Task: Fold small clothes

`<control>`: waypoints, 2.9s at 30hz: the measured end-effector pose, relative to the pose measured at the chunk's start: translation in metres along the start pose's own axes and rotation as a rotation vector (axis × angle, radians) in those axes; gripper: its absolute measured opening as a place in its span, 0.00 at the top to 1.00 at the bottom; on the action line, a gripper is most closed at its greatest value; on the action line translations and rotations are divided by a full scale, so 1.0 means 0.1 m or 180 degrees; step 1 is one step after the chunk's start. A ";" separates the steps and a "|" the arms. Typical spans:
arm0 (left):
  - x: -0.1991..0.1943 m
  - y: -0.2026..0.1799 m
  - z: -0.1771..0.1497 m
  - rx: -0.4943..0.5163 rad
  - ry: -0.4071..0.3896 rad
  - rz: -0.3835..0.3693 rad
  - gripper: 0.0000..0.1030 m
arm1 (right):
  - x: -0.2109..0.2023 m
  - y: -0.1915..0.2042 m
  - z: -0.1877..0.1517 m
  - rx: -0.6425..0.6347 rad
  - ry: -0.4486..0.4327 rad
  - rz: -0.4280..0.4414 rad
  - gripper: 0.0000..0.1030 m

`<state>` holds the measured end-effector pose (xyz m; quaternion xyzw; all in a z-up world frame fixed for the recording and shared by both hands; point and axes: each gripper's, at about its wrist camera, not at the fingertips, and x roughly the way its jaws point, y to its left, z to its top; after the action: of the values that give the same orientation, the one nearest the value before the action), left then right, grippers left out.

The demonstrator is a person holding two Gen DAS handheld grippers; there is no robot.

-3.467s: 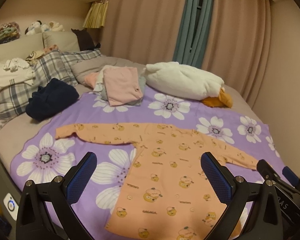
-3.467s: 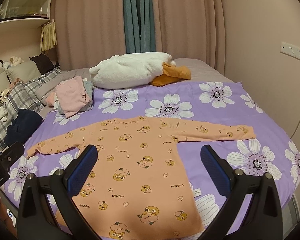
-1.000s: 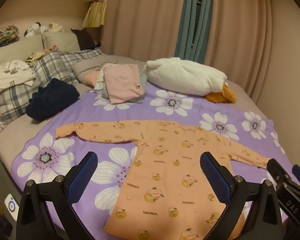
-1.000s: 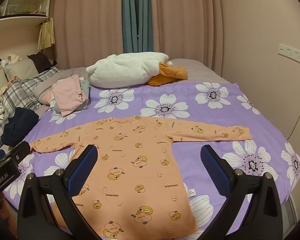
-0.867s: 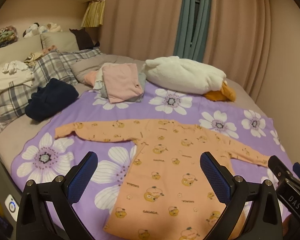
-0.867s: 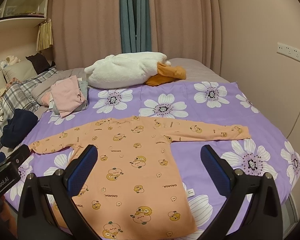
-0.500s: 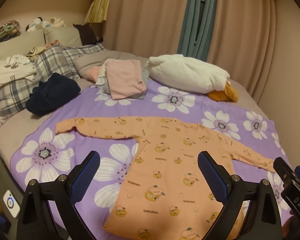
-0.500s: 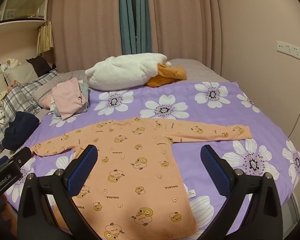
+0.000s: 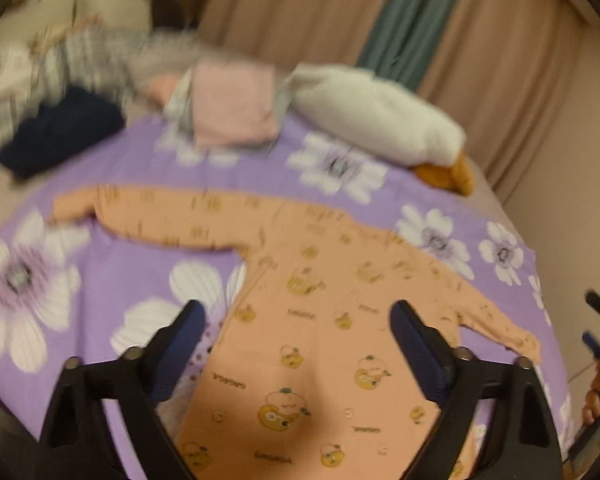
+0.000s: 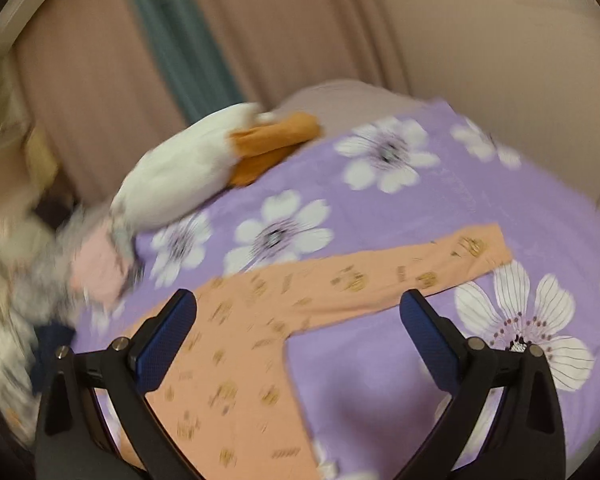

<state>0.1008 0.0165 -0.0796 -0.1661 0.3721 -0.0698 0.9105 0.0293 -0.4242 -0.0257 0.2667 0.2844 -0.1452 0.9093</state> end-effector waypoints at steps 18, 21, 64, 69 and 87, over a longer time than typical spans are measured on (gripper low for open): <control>0.99 0.50 -0.17 -0.0434 0.0776 -0.0110 0.39 | 1.09 -2.52 -0.08 0.2239 0.0365 0.0112 0.54; 1.05 0.54 -0.18 -0.0325 0.0786 0.0027 0.44 | 1.16 -2.55 -0.04 0.2221 0.0308 0.0068 0.66; 1.21 1.13 -0.08 -0.1331 0.1205 -0.0641 0.67 | 1.69 2.55 -0.75 -0.0639 0.1094 0.1074 0.94; 1.12 1.05 -0.05 -0.1243 0.1291 -0.0448 0.67 | 1.90 2.74 -1.00 -0.0714 0.1266 0.1018 0.94; 1.19 0.91 0.08 -0.1045 0.1101 -0.0344 0.58 | 2.36 1.71 -1.03 0.0233 0.1765 0.0803 0.59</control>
<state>0.1919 0.0739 -0.1847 -0.3171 0.5193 -0.0844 0.7891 0.2433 -0.2533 -0.1690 0.3619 0.4810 0.0371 0.7976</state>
